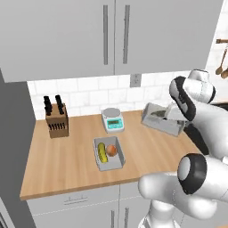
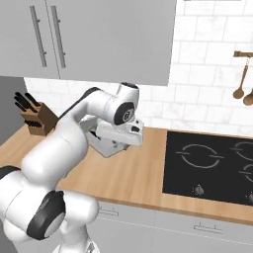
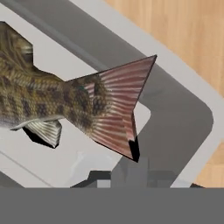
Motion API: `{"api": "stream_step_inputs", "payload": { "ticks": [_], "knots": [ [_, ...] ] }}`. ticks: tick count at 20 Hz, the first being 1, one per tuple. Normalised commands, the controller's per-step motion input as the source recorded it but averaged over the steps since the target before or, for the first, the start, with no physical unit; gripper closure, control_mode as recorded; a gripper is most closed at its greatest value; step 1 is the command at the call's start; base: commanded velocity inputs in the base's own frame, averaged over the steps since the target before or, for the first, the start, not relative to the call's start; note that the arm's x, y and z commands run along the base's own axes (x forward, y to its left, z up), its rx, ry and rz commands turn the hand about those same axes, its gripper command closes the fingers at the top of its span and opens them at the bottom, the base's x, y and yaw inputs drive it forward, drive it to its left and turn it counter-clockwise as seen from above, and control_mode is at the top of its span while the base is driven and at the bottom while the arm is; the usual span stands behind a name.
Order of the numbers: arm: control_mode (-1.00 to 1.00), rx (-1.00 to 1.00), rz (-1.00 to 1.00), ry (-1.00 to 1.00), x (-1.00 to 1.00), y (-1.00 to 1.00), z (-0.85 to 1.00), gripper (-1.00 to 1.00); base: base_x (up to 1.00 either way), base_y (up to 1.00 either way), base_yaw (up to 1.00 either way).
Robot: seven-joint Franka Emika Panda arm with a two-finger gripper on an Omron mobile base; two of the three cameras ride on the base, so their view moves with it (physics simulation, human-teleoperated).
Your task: Take the meat container that has the fish and place it on the second highest rack of the freezer. Then take the vegetable container that has the onion and cucumber and place it on the highest rack of the freezer.
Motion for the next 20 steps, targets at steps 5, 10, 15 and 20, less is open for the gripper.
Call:
{"api": "stream_step_inputs", "payload": {
  "ticks": [5, 10, 15, 20],
  "knots": [
    [-1.00, -0.28, 0.40, -0.20, -0.55, 0.45, 0.67, 1.00, 0.00, 0.00, 0.00],
    [-1.00, -0.02, 0.35, -0.18, -0.76, 0.08, 0.32, 1.00, 0.00, 0.00, 0.00],
    [-1.00, 0.01, 0.09, 0.00, -0.01, 0.00, 0.13, 1.00, 0.00, 0.00, 0.00],
    [1.00, 0.00, 0.00, 0.00, -0.01, 0.00, 0.00, 1.00, -0.14, 0.00, -0.01]
  ]
}}
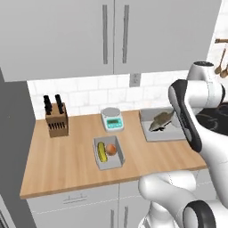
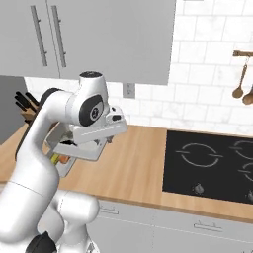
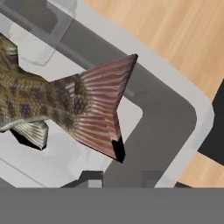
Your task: Take the meat container that has the fish and place it on the second highest rack of the freezer. Then take the vegetable container that has the onion and cucumber and place it on the highest rack of the freezer.
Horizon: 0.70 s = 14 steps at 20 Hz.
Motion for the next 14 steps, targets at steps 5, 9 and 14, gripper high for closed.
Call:
{"api": "stream_step_inputs", "payload": {
  "ticks": [5, 9, 14],
  "knots": [
    [1.00, 0.00, 0.00, 0.00, 0.00, 0.00, 0.00, 1.00, -0.73, 0.00, 0.07],
    [1.00, 0.00, 0.00, 0.00, 0.00, 0.00, 0.00, 1.00, -0.26, 0.00, 0.48],
    [1.00, 0.00, 0.00, 0.00, 0.00, 0.00, 0.00, 1.00, 0.00, 0.05, 0.86]
  ]
}}
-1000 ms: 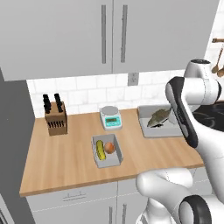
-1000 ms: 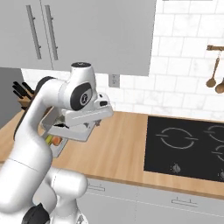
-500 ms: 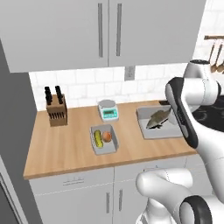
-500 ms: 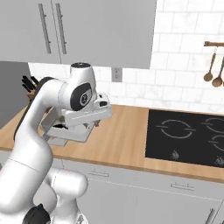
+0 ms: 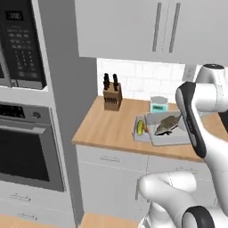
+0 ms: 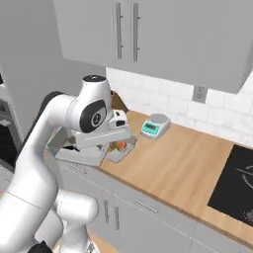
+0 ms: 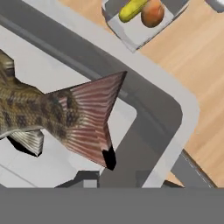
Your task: Take the meat container that has the fish and place it on the second highest rack of the freezer. Then take the vegetable container that has the onion and cucumber and place it on the highest rack of the freezer.
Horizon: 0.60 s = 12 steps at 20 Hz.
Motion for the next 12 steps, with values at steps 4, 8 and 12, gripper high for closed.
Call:
{"api": "stream_step_inputs", "payload": {
  "ticks": [4, 8, 12],
  "knots": [
    [1.00, 0.00, 0.00, 0.00, 0.00, 0.00, 0.00, 1.00, 0.04, 0.19, 0.96],
    [1.00, 0.00, 0.00, 0.00, 0.00, 0.00, 0.00, 1.00, 0.17, 0.61, 0.86],
    [1.00, 0.00, 0.00, 0.00, 0.00, 0.00, 0.00, 1.00, 0.25, 0.91, 0.64]
  ]
}}
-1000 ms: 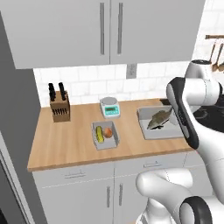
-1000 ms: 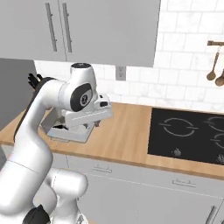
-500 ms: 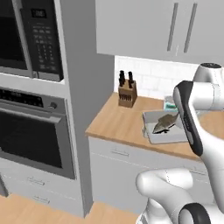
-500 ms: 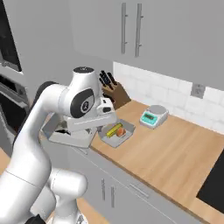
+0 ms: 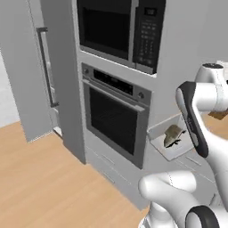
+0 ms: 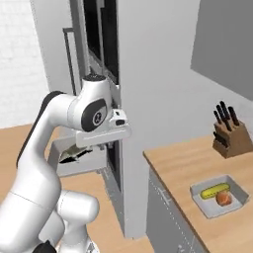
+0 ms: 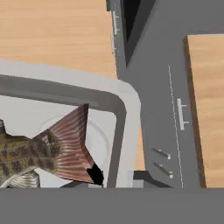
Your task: Take the meat container that has the fish and place it on the second highest rack of the freezer. Then take the vegetable container that has the onion and cucumber and place it on the highest rack of the freezer.
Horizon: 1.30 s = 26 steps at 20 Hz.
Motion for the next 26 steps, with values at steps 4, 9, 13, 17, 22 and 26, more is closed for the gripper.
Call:
{"api": "stream_step_inputs", "payload": {
  "ticks": [4, 9, 13, 17, 22, 26],
  "knots": [
    [1.00, 0.00, 0.00, 0.00, 0.00, 0.00, 0.00, 1.00, 0.47, 0.97, 0.46],
    [1.00, 0.00, 0.00, 0.00, 0.00, 0.00, 0.00, 1.00, 0.71, 0.89, 0.37],
    [1.00, 0.00, 0.00, 0.00, 0.00, 0.00, 0.00, 1.00, 0.90, 0.68, 0.15],
    [1.00, 0.00, 0.00, 0.00, 0.00, 0.00, 0.00, 1.00, 1.00, 0.73, -0.05],
    [1.00, 0.00, 0.00, 0.00, 0.00, 0.00, 0.00, 1.00, 1.00, 0.83, -0.19],
    [1.00, 0.00, 0.00, 0.00, 0.00, 0.00, 0.00, 1.00, 1.00, 0.69, -0.46]
  ]
}}
